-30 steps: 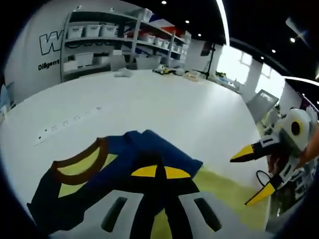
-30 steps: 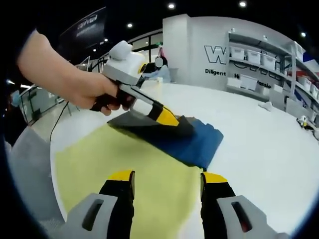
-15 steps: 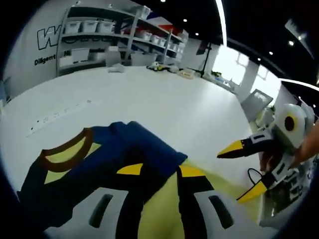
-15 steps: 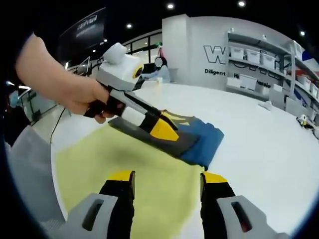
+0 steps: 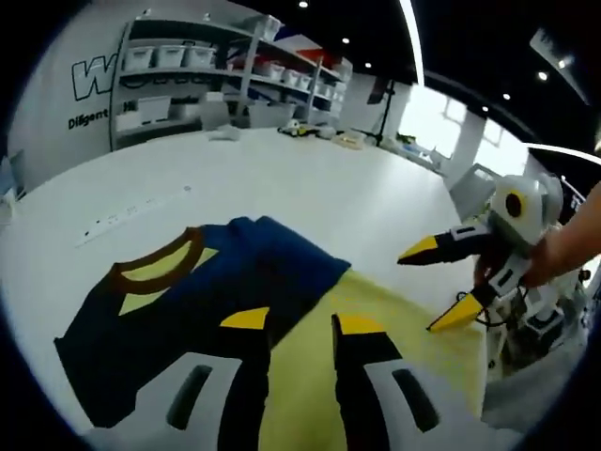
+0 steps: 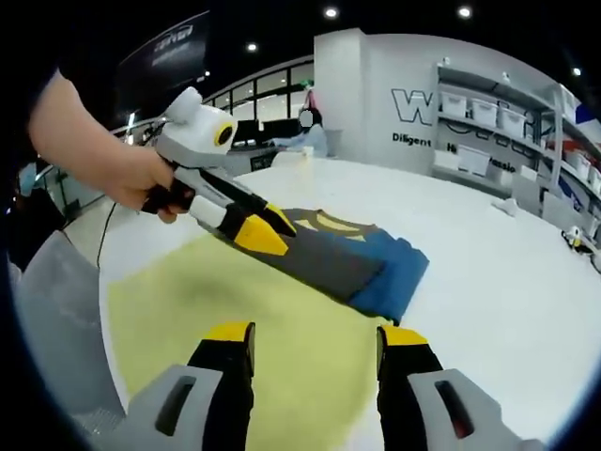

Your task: Fold the garment on the visible template until the final outline fits inside the template.

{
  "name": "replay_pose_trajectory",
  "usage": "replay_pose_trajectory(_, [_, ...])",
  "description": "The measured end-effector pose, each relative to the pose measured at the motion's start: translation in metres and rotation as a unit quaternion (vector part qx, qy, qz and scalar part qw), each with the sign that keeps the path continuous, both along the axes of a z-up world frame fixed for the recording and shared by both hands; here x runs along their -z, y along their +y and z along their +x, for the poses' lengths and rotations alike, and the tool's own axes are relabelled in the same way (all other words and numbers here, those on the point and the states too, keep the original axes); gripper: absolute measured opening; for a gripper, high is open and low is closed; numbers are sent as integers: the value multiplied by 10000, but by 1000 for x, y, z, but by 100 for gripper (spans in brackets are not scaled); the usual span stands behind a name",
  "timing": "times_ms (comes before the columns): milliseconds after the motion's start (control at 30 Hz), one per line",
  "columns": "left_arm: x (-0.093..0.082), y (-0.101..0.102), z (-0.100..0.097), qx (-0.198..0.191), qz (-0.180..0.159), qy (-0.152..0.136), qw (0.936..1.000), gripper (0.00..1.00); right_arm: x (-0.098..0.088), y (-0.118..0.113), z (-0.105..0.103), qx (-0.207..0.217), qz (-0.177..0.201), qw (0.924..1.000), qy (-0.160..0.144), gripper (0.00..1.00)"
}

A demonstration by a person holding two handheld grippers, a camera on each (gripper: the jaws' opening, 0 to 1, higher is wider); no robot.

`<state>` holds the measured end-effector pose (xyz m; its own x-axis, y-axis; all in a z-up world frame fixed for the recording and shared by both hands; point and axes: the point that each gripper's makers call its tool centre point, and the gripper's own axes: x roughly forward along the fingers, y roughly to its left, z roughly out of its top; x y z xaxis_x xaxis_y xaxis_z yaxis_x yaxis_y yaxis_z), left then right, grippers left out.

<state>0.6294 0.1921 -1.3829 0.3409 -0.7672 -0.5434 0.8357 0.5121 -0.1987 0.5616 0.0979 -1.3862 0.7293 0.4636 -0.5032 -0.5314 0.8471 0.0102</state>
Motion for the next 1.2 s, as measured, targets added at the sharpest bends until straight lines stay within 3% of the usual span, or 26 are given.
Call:
replay_pose_trajectory(300, [0, 65, -39, 139, 145, -52, 9998, 22, 1, 11, -10, -382, 8, 9993, 34, 47])
replay_pose_trajectory(733, [13, 152, -118, 673, 541, 37, 9963, 22, 5, 23, -50, -1361, -130, 9905, 145, 46])
replay_pose_trajectory(867, [16, 166, -141, 924, 668, 63, 9935, 21, 11, 25, -68, -1635, -170, 9860, 270, 46])
replay_pose_trajectory(1200, [31, 175, -172, 1484, 971, 59, 9841, 22, 31, 16, -112, -2012, -369, 9773, 554, 39])
